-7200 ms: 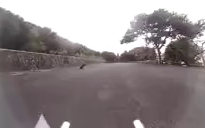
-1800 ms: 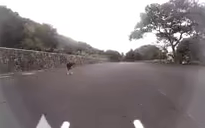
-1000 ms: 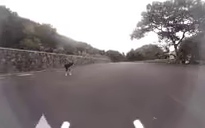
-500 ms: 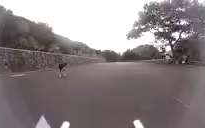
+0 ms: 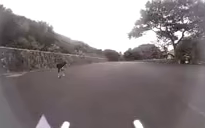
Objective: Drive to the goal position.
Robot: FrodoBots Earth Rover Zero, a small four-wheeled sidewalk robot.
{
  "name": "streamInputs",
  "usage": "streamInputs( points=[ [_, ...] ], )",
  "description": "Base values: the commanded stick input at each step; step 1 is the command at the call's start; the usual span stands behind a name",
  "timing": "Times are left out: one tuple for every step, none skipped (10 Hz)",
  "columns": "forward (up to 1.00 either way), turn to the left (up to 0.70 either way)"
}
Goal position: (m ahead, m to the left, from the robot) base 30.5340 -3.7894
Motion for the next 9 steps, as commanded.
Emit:
streamInputs(
  points=[
    [0.5,0.0],
    [0.5,0.0],
    [0.5,0.0],
    [0.5,0.0],
    [0.5,0.0],
    [0.5,0.0],
    [0.5,0.0],
    [0.5,0.0],
    [0.5,0.0]
  ],
)
